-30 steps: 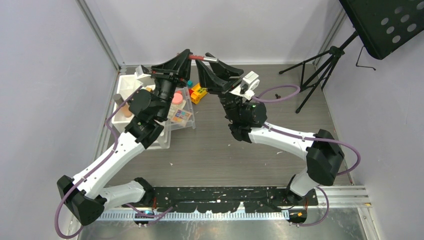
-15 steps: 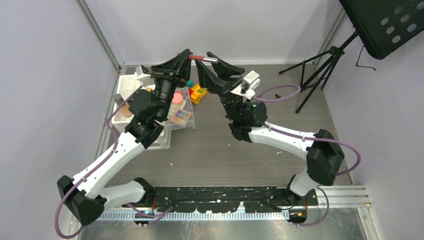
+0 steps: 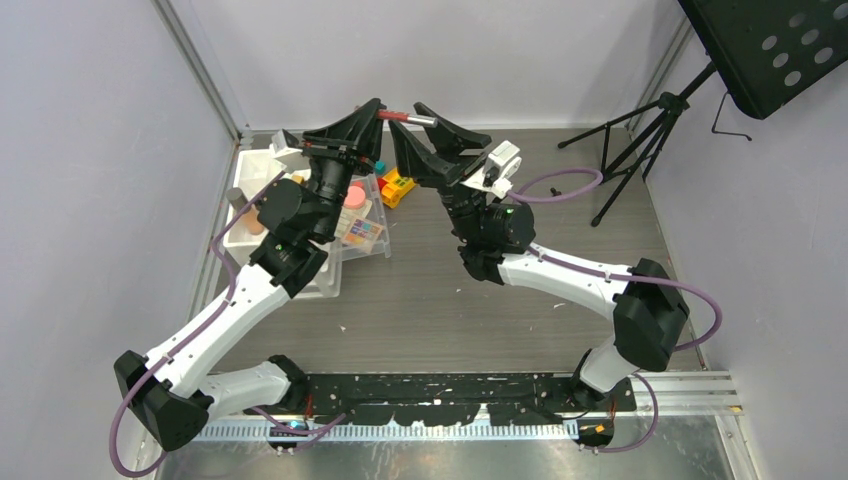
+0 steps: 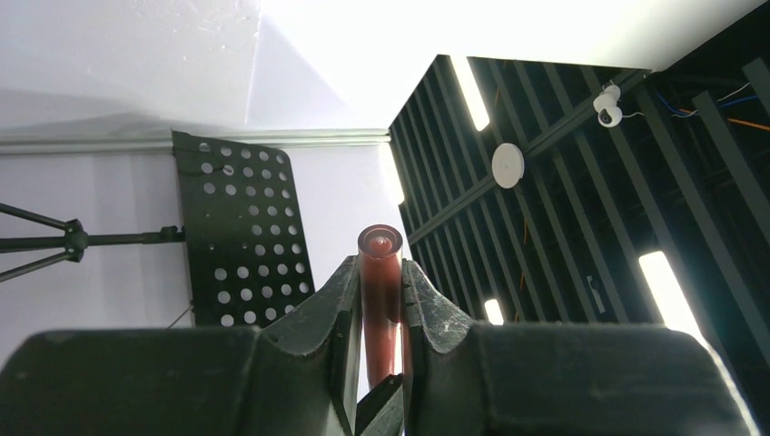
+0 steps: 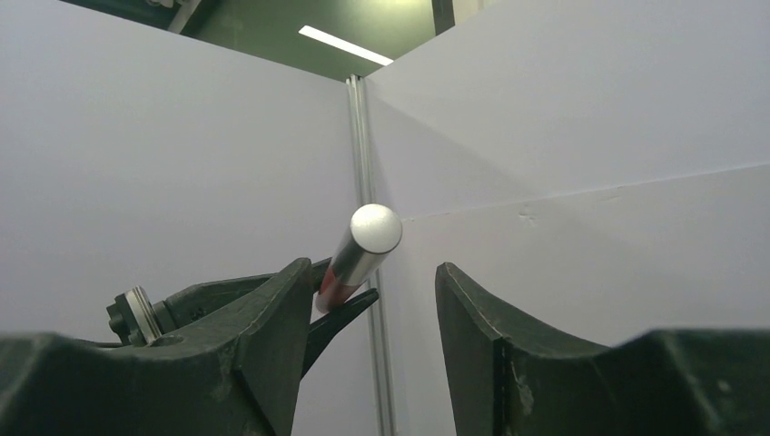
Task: Organize the makeup
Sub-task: Pick up the makeup from the center of the board.
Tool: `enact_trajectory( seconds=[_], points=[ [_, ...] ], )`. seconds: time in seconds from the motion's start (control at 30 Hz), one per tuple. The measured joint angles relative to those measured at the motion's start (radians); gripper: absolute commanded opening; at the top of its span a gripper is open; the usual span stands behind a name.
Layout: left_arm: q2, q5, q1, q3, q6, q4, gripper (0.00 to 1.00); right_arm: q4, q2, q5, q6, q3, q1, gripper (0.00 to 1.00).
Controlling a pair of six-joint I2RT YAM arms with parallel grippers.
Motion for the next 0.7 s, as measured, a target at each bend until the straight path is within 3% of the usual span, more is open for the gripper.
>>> enact_trajectory(
  seconds=[0.13,0.53,0.63,0.7],
  points=[
    [0.0,0.004,0.0,-0.001,0.0,0.0,0.13,0.0,-0.003,-0.001,0.0,0.003,0.0,0.57],
    [0.014,0.015,0.001,-0.001,-0.006,0.01,0.15,0.001,-0.004,-0.003,0.0,0.019,0.0,0.25],
    [0.018,0.021,0.003,-0.001,-0.023,0.018,0.21,0.002,-0.004,-0.013,0.017,0.019,0.002,0.11],
    [0.019,0.026,0.005,-0.002,-0.03,0.024,0.31,0.005,-0.004,-0.019,0.027,0.019,0.003,0.03]
  ],
)
